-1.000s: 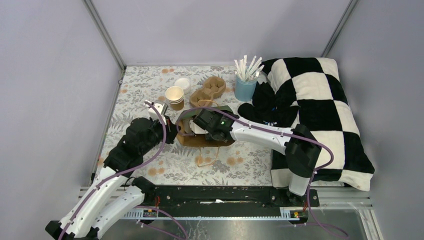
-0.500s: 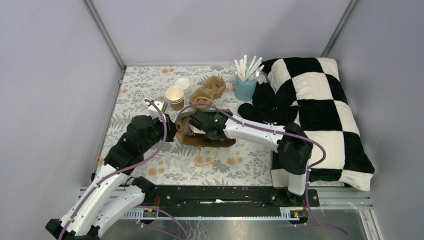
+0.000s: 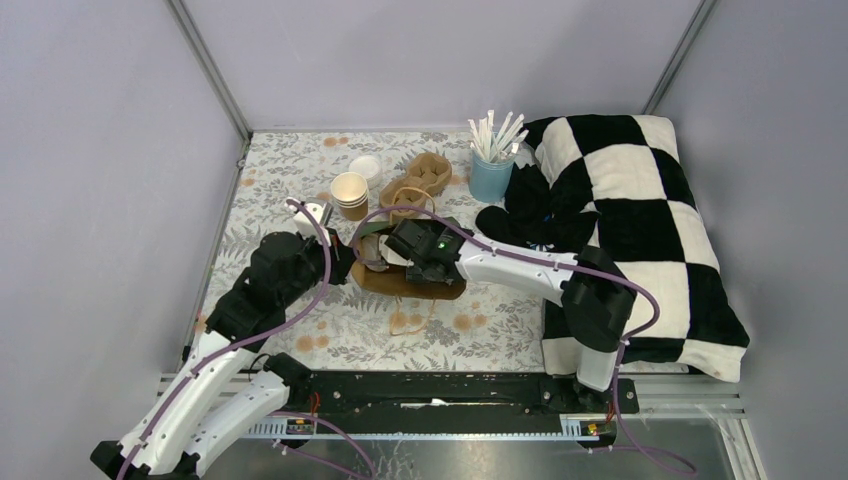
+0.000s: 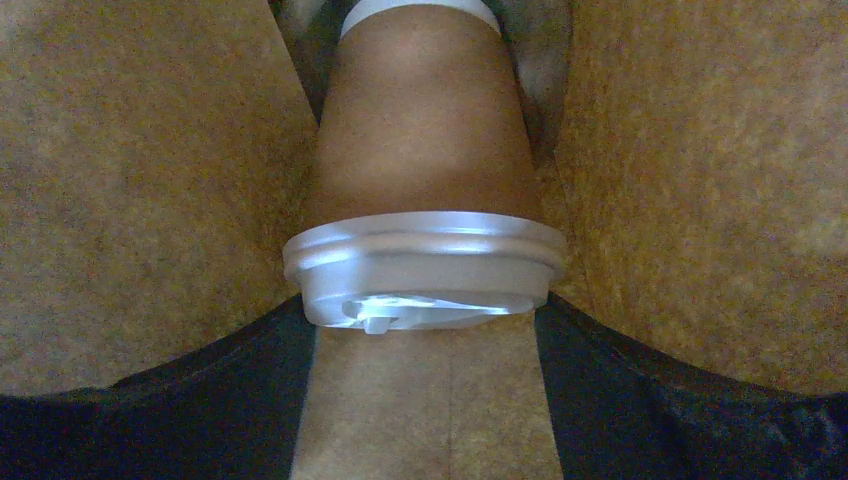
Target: Pack the takeout coffee
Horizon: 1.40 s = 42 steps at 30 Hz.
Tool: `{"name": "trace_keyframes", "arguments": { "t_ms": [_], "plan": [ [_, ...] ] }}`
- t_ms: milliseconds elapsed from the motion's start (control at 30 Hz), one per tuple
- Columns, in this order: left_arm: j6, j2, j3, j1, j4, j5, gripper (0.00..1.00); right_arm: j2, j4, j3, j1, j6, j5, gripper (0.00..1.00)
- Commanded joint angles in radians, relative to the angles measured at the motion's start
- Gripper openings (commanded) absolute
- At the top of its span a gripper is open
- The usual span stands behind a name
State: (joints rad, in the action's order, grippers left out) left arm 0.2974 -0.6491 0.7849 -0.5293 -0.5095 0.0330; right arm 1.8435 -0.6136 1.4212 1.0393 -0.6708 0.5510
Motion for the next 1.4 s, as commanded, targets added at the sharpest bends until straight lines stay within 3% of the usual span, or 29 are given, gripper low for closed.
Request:
{"name": "trace_keyframes", "arguments": {
  "t_ms": [0, 367, 733, 1000, 1367],
  "plan": [
    [0.013, 0.018, 0.036, -0.003, 0.047, 0.012, 0.0, -0.07, 0.046, -0.027, -0.023, 0.04, -0.107, 0.58],
    [-0.001, 0.018, 0.036, -0.003, 0.033, -0.002, 0.0, -0.183, -0.012, -0.054, -0.024, 0.06, -0.149, 0.99],
    [-0.02, -0.008, 0.06, -0.003, 0.015, -0.013, 0.0, -0.259, -0.08, 0.063, -0.022, 0.178, -0.282, 1.0],
    [-0.016, -0.019, 0.07, -0.003, 0.009, 0.008, 0.0, -0.217, -0.107, 0.179, -0.021, 0.482, -0.368, 1.0],
    [0.001, -0.054, 0.117, -0.003, 0.048, 0.105, 0.0, -0.13, -0.103, 0.195, 0.002, 0.602, -0.422, 1.0]
  ]
}}
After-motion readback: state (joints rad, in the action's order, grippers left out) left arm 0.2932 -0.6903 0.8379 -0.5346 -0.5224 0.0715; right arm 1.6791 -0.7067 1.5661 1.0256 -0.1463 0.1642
